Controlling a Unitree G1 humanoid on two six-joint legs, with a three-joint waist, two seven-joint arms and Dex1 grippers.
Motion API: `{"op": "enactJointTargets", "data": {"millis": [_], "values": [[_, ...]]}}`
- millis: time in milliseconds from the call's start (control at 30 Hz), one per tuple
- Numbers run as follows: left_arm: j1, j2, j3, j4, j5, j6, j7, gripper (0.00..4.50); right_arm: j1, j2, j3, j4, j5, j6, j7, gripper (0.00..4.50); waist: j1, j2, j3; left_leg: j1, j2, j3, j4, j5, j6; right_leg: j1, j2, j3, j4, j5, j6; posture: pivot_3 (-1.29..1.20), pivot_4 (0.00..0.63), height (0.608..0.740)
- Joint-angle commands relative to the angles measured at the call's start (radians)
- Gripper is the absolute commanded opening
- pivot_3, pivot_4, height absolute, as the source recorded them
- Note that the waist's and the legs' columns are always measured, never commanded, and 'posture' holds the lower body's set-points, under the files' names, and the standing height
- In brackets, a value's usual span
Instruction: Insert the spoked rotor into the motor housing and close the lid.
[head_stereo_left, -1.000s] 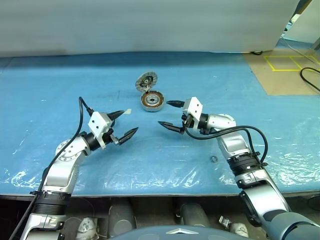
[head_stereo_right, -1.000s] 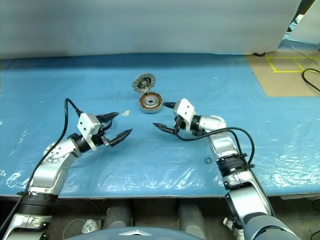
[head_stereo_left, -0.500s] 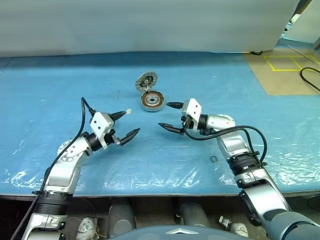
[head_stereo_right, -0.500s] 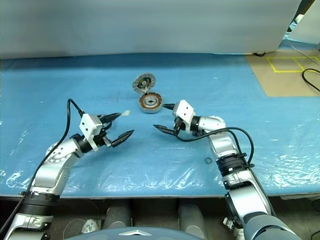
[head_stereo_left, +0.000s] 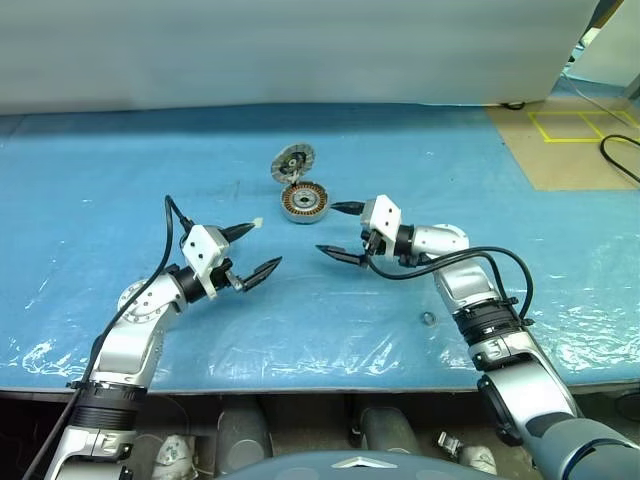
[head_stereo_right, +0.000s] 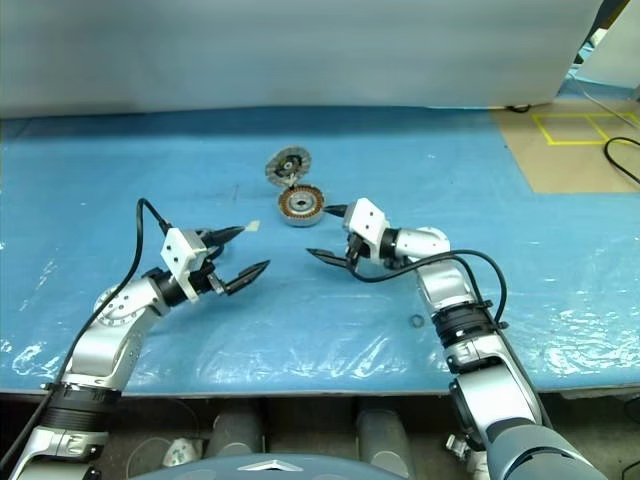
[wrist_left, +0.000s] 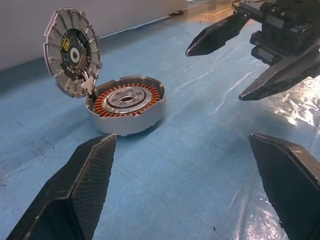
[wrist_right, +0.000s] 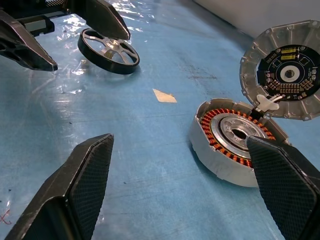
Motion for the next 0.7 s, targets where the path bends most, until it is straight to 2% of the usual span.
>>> {"op": "enactJointTargets", "data": {"millis": [33, 333, 700], "values": [[-0.014, 0.0, 0.005, -0.007, 0.003, -0.02, -0.002, 4.5, -0.04, 0.013, 0.003, -0.005, -0.005, -0.008, -0.011, 4.47, 0.0, 0.0, 0.0, 0.0, 0.0, 0.0, 0.0, 0.0, 0.0, 0.0, 0.0, 0.0, 0.0, 0.0, 0.0, 0.0, 0.15, 0.74], [-0.011, -0.003, 0.001, -0.009, 0.006, -0.021, 0.001, 4.5, -0.106, 0.031, 0.014, 0.062, -0.038, -0.006, -0.021, 4.47, -0.001, 0.0, 0.0, 0.0, 0.0, 0.0, 0.0, 0.0, 0.0, 0.0, 0.0, 0.0, 0.0, 0.0, 0.0, 0.0, 0.15, 0.74], [-0.017, -0.013, -0.01, -0.002, 0.014, -0.021, 0.003, 4.5, -0.249, 0.074, 0.092, 0.284, -0.178, -0.106, -0.083, 4.47, -0.001, 0.0, 0.0, 0.0, 0.0, 0.0, 0.0, 0.0, 0.0, 0.0, 0.0, 0.0, 0.001, 0.0, 0.0, 0.0, 0.15, 0.74]]}}
